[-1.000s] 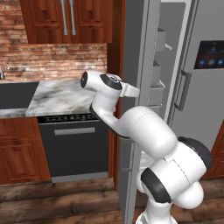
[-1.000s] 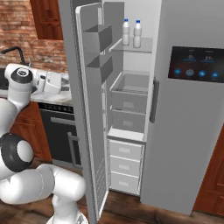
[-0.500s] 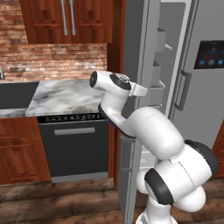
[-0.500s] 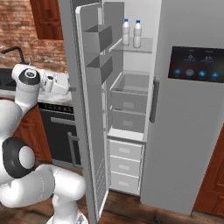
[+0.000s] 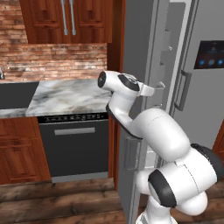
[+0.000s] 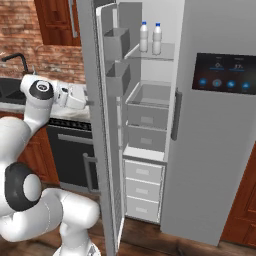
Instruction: Take the bottled waters from the counter and place them in the freezer to freeze. Close the freezer door after placing the bottles.
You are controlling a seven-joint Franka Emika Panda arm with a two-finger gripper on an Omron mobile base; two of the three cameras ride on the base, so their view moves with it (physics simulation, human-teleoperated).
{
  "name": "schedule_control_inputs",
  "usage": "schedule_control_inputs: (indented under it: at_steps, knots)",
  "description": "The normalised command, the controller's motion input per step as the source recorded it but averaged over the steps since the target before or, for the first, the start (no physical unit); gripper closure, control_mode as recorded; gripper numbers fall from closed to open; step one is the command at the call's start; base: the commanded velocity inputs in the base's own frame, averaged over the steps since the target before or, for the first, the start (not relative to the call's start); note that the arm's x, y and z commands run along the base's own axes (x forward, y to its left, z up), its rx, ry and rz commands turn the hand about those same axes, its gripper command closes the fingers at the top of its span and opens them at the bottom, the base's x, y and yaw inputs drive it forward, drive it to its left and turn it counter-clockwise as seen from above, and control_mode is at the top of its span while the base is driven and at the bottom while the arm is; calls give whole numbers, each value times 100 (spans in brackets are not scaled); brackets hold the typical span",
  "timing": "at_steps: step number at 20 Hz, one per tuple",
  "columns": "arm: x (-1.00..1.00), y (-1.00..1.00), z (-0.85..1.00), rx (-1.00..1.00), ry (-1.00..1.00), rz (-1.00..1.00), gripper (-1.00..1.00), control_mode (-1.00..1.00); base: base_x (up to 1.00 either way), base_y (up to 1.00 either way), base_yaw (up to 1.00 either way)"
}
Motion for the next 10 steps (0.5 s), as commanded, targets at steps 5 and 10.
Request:
schedule_control_inputs:
  at_steps: [5,10]
  knots:
    - [0,-42,-11,0,0,4,-100,-100,0,0,0]
    - [0,-47,-10,0,0,5,-100,-100,0,0,0]
